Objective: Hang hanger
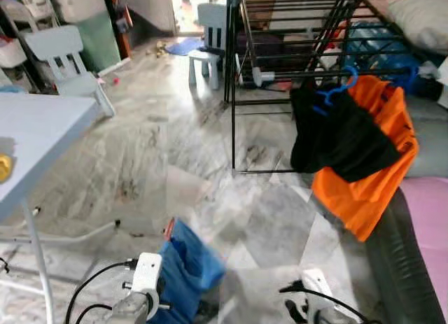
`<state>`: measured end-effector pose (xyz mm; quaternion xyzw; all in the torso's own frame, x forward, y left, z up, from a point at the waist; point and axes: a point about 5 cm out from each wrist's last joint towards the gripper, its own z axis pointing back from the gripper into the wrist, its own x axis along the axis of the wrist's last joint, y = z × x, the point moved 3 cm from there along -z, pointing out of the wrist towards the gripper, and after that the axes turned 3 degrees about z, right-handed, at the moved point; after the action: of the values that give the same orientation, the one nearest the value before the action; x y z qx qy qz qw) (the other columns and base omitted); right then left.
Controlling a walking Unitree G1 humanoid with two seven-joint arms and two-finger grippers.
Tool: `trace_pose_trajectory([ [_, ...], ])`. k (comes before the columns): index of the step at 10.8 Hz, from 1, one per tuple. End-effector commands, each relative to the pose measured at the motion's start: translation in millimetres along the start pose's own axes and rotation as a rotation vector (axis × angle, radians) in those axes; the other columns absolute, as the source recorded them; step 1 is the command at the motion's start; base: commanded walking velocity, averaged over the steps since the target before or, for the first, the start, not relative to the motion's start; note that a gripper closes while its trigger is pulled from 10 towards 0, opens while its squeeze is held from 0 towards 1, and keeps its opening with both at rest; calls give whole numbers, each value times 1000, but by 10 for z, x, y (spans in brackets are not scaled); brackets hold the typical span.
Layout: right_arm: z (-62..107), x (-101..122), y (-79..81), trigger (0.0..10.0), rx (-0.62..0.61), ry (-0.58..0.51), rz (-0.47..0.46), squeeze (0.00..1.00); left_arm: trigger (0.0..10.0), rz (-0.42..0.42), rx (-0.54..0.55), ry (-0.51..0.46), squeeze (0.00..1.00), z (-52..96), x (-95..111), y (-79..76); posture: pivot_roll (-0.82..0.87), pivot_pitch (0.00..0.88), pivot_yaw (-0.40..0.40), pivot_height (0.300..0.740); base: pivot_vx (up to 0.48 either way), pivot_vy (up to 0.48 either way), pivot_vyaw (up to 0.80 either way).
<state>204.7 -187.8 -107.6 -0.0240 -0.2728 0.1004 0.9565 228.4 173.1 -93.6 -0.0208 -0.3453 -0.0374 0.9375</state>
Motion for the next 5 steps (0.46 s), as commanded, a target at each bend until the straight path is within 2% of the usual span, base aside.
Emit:
trace_pose_trajectory([
  [1,-7,27,43,10000,15,-4,13,0,10000,-15,10,-13,0,4,29,48,1,0,20,740,0,420,0],
  [5,-9,27,69,10000,20,-3,30,0,10000,-32,5,-5,0,6,13,46,0,0,20,740,0,353,0],
])
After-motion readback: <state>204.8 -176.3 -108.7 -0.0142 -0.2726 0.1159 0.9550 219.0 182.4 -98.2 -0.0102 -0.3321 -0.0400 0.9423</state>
